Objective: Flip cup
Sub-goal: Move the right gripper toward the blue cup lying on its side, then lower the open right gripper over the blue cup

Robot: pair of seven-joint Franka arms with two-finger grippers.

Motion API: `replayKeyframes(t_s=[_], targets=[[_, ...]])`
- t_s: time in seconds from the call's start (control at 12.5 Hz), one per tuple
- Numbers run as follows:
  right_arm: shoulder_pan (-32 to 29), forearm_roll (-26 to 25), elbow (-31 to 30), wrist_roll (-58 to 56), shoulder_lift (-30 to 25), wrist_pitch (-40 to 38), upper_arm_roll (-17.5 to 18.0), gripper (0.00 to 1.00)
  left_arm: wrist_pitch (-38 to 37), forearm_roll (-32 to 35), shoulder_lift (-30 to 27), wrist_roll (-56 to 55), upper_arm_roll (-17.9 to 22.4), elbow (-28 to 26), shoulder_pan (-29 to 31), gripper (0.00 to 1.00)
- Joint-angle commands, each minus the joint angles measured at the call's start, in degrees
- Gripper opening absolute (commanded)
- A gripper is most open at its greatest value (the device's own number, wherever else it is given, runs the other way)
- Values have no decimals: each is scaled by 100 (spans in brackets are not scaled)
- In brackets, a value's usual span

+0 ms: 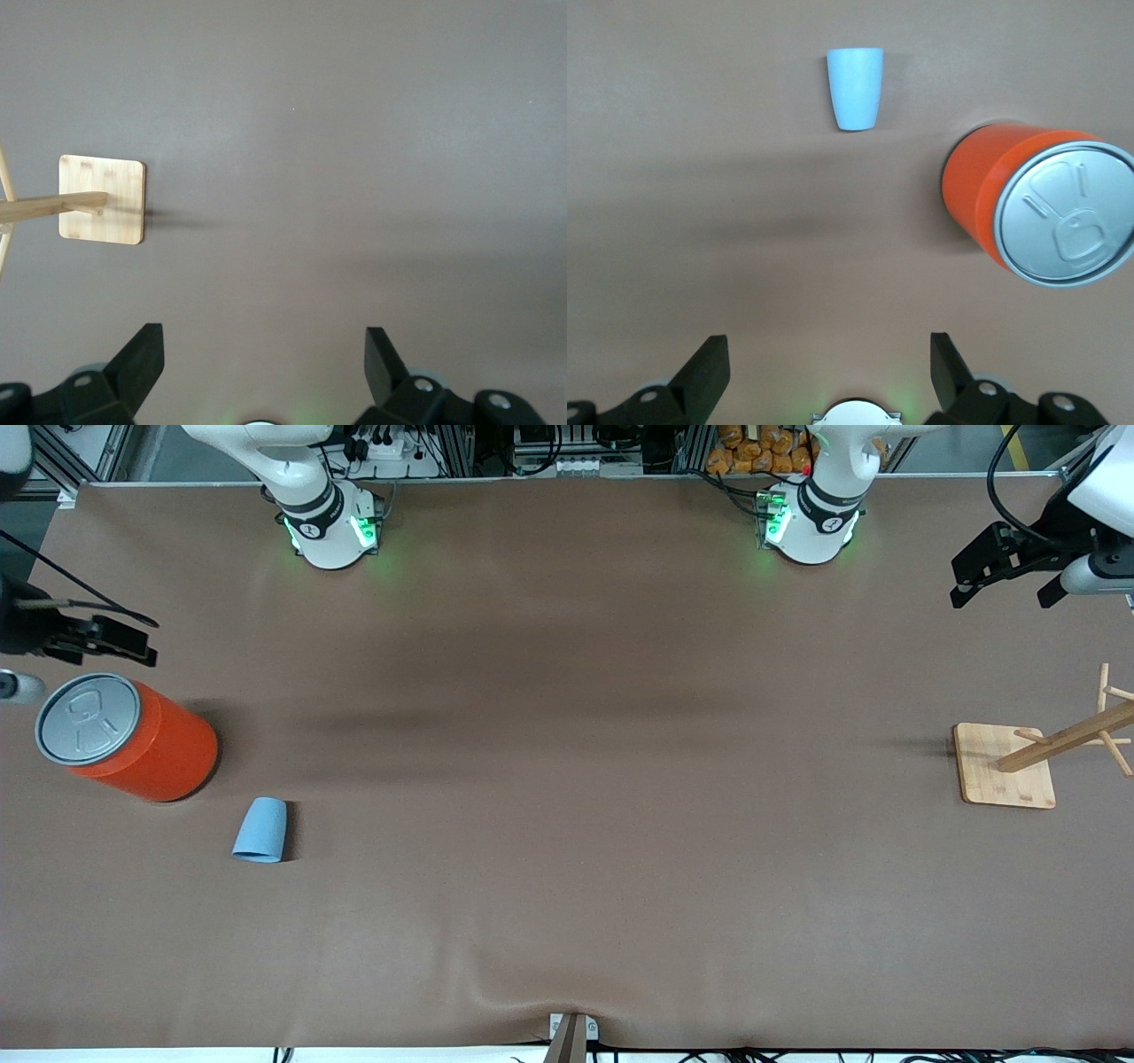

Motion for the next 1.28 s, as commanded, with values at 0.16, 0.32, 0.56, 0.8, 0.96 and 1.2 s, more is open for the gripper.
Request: replayKeyframes(t_s=[0.16,0.32,0.56,0.8,0.96,1.2], targets=[[107,72,-473,-8,433,845,63,100,-119,54,-9,49,-41,68,55,100],[107,318,-981,-17,487,1310,63,100,-119,54,-8,58,-41,68,55,100],[212,310,-1518,-131,574,2023,63,100,-119,54,-9,58,-32,68,55,100],[186,284,-1766,-377,899,2603,54,100,-119,54,-9,58,-50,68,55,100],[177,275,-1766,-387,1180,2893,54,100,-110,54,9,58,-59,76,47,100],[159,266,-1766,-387,1689,3386,54,100,-75,63,18,58,-76,85,38,100]])
